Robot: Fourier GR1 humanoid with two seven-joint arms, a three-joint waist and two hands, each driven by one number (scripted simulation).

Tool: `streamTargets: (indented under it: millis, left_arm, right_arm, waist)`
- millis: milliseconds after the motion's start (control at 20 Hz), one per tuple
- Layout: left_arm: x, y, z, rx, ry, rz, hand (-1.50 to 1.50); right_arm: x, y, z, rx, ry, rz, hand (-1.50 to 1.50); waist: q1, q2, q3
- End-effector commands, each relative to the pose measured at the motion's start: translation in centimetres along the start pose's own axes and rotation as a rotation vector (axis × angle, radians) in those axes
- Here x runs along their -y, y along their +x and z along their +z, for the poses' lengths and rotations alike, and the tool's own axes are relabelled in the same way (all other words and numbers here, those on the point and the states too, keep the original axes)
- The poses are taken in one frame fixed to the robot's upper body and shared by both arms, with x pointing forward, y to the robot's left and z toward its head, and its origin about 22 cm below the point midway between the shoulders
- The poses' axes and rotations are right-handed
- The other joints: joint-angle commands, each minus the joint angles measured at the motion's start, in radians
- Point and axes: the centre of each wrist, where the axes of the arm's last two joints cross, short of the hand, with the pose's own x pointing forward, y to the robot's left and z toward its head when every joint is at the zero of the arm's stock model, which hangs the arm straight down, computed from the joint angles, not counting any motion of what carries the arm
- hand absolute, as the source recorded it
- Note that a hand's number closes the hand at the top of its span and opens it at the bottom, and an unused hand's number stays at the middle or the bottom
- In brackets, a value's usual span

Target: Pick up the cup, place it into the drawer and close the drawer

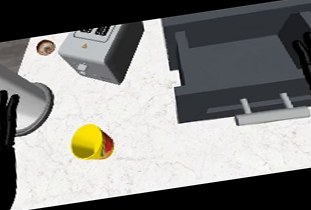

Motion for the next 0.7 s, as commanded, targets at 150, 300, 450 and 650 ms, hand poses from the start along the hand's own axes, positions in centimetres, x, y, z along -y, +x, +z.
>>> streamTargets:
  millis: [150, 300, 450, 650]
  left_arm:
    - [1.0, 1.6, 1.1, 0.028, -0.164, 0.092, -1.5]
    - [3.3, -0.3, 3.1, -0.108, -0.137, 0.321, -1.5]
    - [2.2, 0.2, 2.4, -0.144, -0.145, 0.365, -1.5]
    - [-0.4, -1.3, 3.5, -0.167, -0.114, 0.351, -1.5]
  right_arm:
    - [0.7, -0.3, -0.5, 0.001, -0.021, -0.018, -1.5]
    - [1.0, -0.9, -0.1, -0.073, 0.059, 0.081, -1.5]
    - [0.7, -0.1, 0.7, -0.086, 0.099, 0.066, -1.5]
    - [1.2, -0.6, 1.0, -0.085, 0.08, 0.07, -1.5]
  waist:
    - [-0.023, 0.006, -0.046]
    - [-0.018, 0.008, -0.048]
    - [-0.03, 0.007, -0.047]
    - [-0.026, 0.007, -0.046]
